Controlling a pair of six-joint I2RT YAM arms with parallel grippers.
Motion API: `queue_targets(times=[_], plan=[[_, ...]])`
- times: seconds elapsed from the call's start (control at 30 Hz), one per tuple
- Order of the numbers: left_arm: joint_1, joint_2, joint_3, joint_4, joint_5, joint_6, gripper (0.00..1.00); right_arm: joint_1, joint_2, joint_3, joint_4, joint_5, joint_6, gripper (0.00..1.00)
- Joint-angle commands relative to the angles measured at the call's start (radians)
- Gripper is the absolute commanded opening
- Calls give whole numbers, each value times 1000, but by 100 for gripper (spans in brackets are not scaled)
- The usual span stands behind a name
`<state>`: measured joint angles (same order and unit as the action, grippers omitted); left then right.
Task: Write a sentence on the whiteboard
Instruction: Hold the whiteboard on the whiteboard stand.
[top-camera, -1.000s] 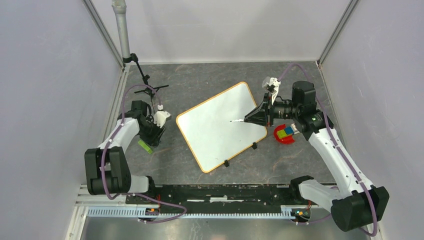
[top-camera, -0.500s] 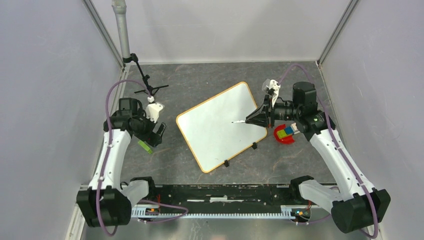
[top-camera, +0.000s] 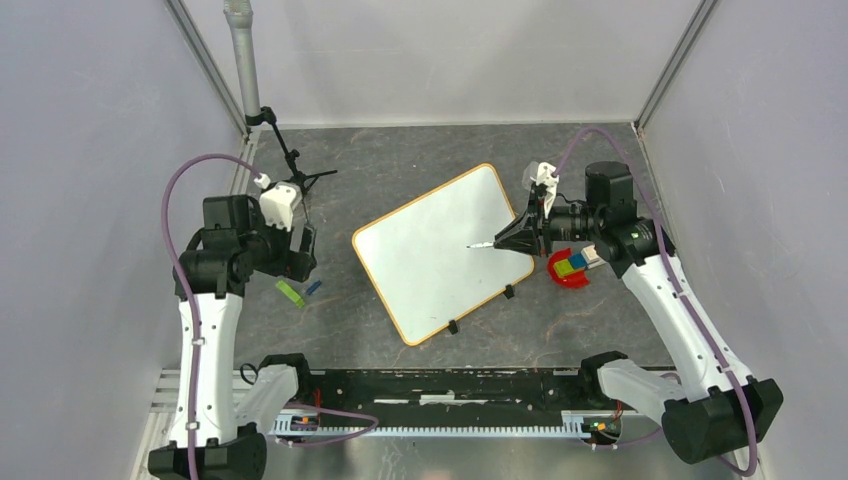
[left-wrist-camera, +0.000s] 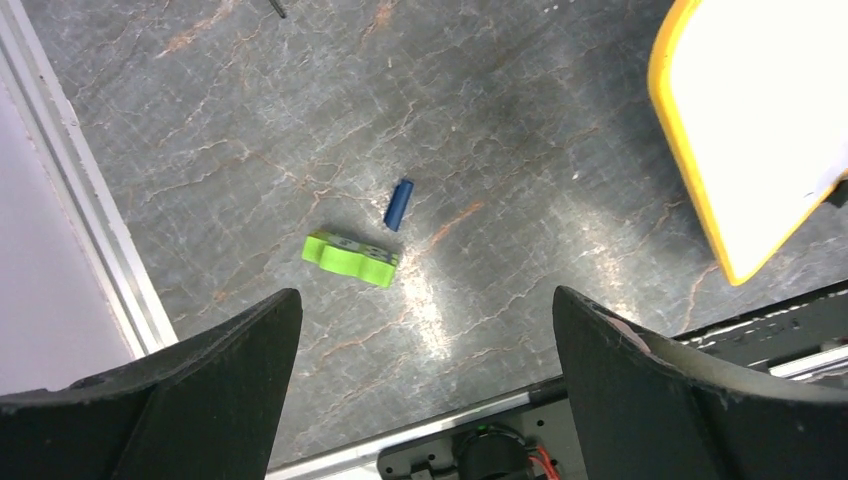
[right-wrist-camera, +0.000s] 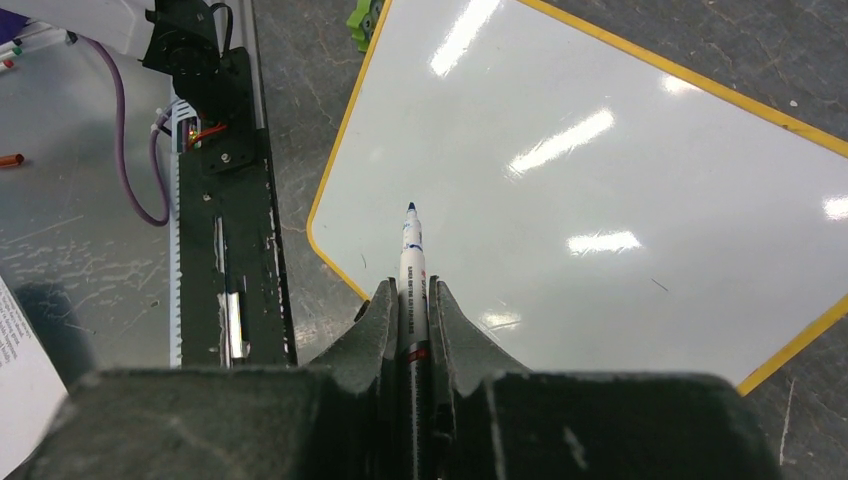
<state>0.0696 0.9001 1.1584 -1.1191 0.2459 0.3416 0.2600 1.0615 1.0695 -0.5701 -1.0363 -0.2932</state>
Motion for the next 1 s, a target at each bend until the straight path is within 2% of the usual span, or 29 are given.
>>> queue_targets(times=[0.0,0.13,0.23,0.43,0.7,0.97], plan=[[2,-81,-11,59,74,-142,100,-2,1,-6,4,22,-11,0],[1,-113,0,57,178,-146,100,-2,-6,-14,29,55,23,0],[2,-106,21,-15,320,-76,100,4,-17,-37,63,72,57,0],[1,-160,-71,40,519,-70,100,49,-7,-54,151,140,123,0],[-2,-103,-119,126,565,-67,100,202,67,53,159,252,143,0],[-1,-73,-172,335,639,-269,97,250,118,92,170,244,110,0]])
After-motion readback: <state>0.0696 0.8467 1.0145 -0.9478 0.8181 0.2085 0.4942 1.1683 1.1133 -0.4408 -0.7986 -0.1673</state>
